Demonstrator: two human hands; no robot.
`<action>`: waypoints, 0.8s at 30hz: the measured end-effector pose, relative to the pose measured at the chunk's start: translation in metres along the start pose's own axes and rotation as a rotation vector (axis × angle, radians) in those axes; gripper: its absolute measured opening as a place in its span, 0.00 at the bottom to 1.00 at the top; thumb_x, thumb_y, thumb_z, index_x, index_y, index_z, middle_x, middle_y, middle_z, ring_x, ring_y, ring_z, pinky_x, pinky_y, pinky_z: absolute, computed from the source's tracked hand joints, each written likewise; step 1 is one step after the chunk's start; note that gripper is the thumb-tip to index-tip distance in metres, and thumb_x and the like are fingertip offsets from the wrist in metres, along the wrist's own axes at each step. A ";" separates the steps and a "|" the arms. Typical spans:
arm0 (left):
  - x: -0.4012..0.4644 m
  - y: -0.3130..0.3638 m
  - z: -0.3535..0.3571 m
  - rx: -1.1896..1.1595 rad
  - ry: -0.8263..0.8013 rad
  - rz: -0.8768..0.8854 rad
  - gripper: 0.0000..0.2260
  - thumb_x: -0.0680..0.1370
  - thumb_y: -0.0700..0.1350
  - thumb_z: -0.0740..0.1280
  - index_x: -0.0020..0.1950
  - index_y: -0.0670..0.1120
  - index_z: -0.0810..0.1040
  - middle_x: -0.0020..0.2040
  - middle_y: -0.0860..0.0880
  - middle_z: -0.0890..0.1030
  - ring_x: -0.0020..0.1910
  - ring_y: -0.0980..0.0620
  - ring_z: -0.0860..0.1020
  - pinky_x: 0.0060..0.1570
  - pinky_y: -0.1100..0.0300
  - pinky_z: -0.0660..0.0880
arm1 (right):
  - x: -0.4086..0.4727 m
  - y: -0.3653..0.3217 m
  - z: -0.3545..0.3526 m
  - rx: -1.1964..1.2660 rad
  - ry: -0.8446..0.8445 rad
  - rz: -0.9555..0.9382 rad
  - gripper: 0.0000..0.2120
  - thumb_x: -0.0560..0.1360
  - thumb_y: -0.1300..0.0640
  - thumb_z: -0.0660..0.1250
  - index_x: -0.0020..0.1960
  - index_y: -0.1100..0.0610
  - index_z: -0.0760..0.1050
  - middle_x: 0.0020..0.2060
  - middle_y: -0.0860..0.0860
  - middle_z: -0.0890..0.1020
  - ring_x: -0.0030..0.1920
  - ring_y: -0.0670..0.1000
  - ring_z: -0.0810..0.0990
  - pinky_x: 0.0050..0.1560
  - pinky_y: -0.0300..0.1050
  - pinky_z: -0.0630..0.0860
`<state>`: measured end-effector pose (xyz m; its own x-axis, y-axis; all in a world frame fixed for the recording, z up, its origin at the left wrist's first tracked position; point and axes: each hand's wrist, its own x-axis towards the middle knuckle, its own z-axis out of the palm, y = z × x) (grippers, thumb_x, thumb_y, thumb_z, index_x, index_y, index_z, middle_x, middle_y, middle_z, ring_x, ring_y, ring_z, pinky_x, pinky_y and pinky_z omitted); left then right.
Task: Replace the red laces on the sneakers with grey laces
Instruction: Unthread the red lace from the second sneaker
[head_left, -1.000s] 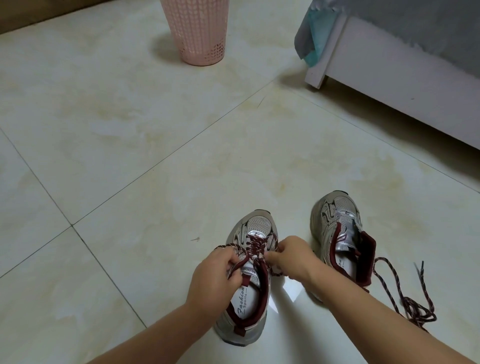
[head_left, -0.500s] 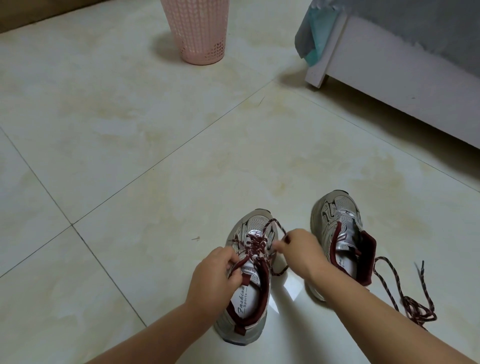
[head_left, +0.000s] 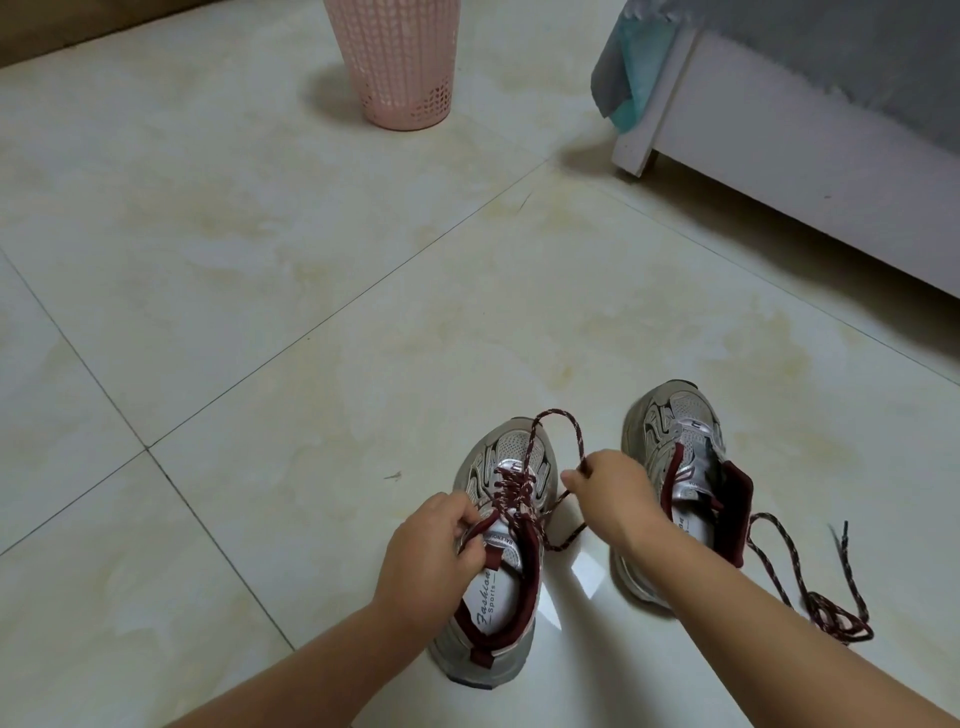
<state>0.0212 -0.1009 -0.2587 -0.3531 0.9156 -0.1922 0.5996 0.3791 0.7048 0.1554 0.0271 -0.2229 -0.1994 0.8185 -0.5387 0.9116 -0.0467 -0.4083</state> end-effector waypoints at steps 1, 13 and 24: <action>0.000 0.000 0.000 -0.001 -0.002 0.001 0.15 0.69 0.41 0.67 0.34 0.59 0.66 0.36 0.57 0.73 0.38 0.62 0.72 0.36 0.71 0.65 | 0.001 0.002 -0.003 -0.042 0.037 0.004 0.12 0.78 0.56 0.61 0.48 0.65 0.76 0.43 0.58 0.80 0.46 0.58 0.77 0.41 0.41 0.67; 0.000 0.001 0.000 -0.002 -0.003 -0.019 0.14 0.70 0.41 0.67 0.34 0.59 0.66 0.38 0.56 0.75 0.39 0.60 0.73 0.37 0.69 0.67 | -0.013 -0.009 0.009 0.176 -0.323 0.030 0.16 0.76 0.54 0.65 0.31 0.58 0.71 0.27 0.54 0.74 0.26 0.51 0.71 0.27 0.41 0.68; 0.000 0.001 -0.001 -0.028 -0.012 -0.025 0.14 0.69 0.42 0.67 0.34 0.59 0.67 0.37 0.55 0.74 0.39 0.60 0.73 0.38 0.69 0.67 | -0.006 -0.003 0.002 -0.405 0.095 -0.090 0.14 0.75 0.51 0.65 0.55 0.58 0.67 0.52 0.55 0.74 0.55 0.59 0.76 0.47 0.48 0.71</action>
<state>0.0211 -0.1004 -0.2577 -0.3590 0.9076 -0.2176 0.5705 0.3979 0.7184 0.1532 0.0213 -0.2206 -0.2681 0.8592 -0.4358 0.9634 0.2407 -0.1181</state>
